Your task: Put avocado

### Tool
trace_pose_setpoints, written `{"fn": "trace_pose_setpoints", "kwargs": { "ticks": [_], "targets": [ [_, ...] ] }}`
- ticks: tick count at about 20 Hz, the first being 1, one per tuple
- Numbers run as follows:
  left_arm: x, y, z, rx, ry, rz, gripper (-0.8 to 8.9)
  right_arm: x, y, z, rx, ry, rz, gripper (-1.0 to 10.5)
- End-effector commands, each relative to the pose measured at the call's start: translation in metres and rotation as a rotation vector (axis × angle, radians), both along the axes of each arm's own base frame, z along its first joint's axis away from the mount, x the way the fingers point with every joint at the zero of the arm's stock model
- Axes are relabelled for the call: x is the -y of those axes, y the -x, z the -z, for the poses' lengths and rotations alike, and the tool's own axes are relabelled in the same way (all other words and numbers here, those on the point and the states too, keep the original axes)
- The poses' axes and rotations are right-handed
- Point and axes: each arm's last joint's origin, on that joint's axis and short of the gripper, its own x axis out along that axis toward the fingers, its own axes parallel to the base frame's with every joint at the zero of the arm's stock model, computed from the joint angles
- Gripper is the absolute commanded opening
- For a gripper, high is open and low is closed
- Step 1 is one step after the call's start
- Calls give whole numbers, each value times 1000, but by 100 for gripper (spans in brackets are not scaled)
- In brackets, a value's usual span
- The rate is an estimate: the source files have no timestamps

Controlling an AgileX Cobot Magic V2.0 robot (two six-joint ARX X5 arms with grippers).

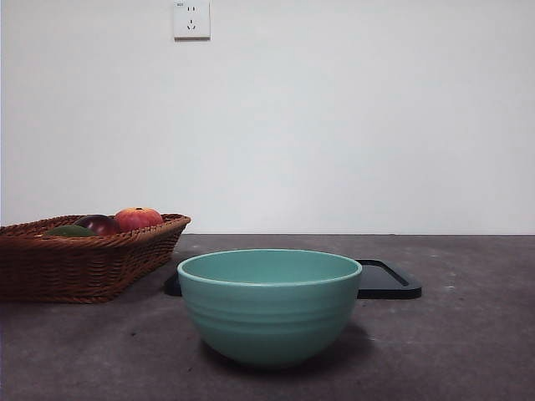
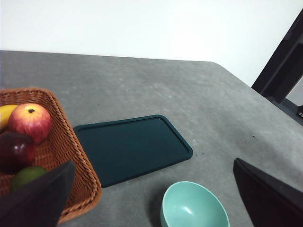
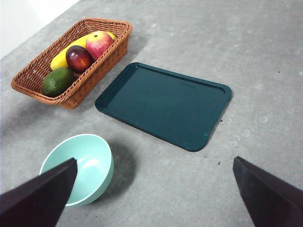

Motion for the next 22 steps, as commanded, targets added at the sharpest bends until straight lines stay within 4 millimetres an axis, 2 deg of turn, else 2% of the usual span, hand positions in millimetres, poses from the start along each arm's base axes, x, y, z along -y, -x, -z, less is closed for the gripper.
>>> {"fn": "trace_pose_setpoints", "kwargs": {
  "ticks": [1, 5, 9, 16, 22],
  "targets": [
    [1, -3, -1, -38, 20, 1, 555, -1, 0, -5, 25, 3, -10, 528],
    [3, -21, 4, -180, 12, -38, 555, -1, 0, -5, 25, 3, -10, 528],
    [7, -55, 5, -373, -36, -117, 555, -1, 0, -5, 28, 2, -10, 528],
    [15, -134, 21, -691, -317, -224, 554, -1, 0, -6, 12, -20, 1, 528],
    [28, -198, 40, -786, -390, -191, 552, -1, 0, -6, 11, -21, 0, 528]
  ]
}}
